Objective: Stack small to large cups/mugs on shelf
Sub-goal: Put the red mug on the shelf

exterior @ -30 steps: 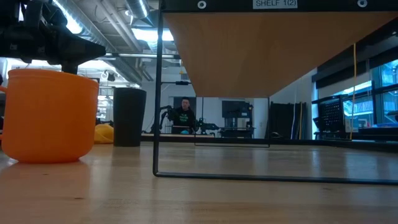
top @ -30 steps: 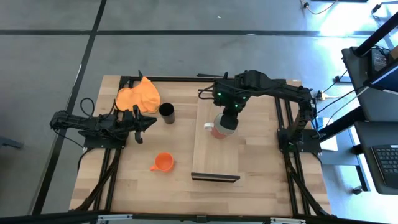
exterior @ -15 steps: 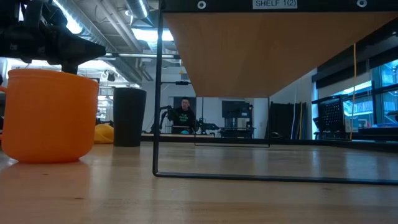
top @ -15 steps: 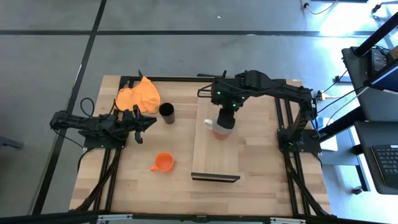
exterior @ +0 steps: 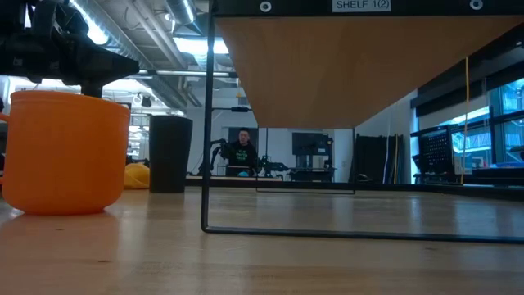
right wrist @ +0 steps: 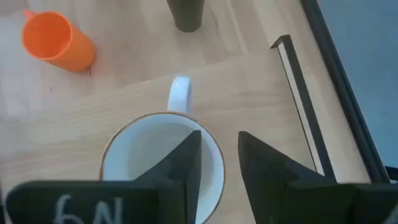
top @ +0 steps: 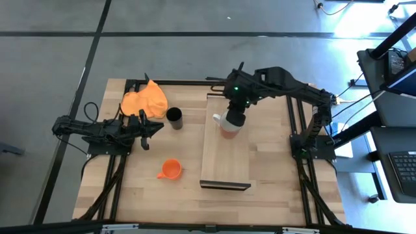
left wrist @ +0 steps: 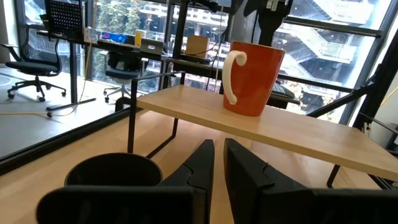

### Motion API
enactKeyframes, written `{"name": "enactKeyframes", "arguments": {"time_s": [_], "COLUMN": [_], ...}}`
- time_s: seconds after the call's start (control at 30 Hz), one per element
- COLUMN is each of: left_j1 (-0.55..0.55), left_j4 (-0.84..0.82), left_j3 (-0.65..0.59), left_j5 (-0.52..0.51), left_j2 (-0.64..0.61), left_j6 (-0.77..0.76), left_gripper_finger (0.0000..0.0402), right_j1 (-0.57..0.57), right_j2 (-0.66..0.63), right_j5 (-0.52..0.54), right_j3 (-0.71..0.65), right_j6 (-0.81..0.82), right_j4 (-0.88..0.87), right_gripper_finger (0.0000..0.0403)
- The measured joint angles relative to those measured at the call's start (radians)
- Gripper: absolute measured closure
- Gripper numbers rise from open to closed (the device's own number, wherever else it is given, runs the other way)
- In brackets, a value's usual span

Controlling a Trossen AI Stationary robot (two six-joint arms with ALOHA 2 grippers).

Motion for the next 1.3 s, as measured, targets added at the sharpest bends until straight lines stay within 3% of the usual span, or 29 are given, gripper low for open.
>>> {"name": "enactKeyframes", "arguments": {"time_s": [0.3, 0.53, 1.03, 1.3], "left_j1": [0.0, 0.0, 0.0, 0.0], "left_j4": [0.0, 0.0, 0.0, 0.0], "left_j3": [0.0, 0.0, 0.0, 0.0], "left_j5": [0.0, 0.0, 0.0, 0.0], "left_j2": [0.0, 0.0, 0.0, 0.0], "left_j6": [0.0, 0.0, 0.0, 0.0], "left_gripper_finger": [0.0371, 0.0371, 0.0371, 0.0371], "right_j1": [0.006, 0.005, -0.05, -0.053], "right_j2": [0.011, 0.082, 0.195, 0.195], "right_j5": [-0.001, -0.031, -0.006, -0.089], "right_j3": [0.027, 0.027, 0.026, 0.026], "right_j6": [0.047, 0.027, -0.097, -0.125], "right_j4": [0.009, 0.145, 0.06, -0.007], "right_gripper_finger": [0.0308, 0.0395, 0.0399, 0.04]}}
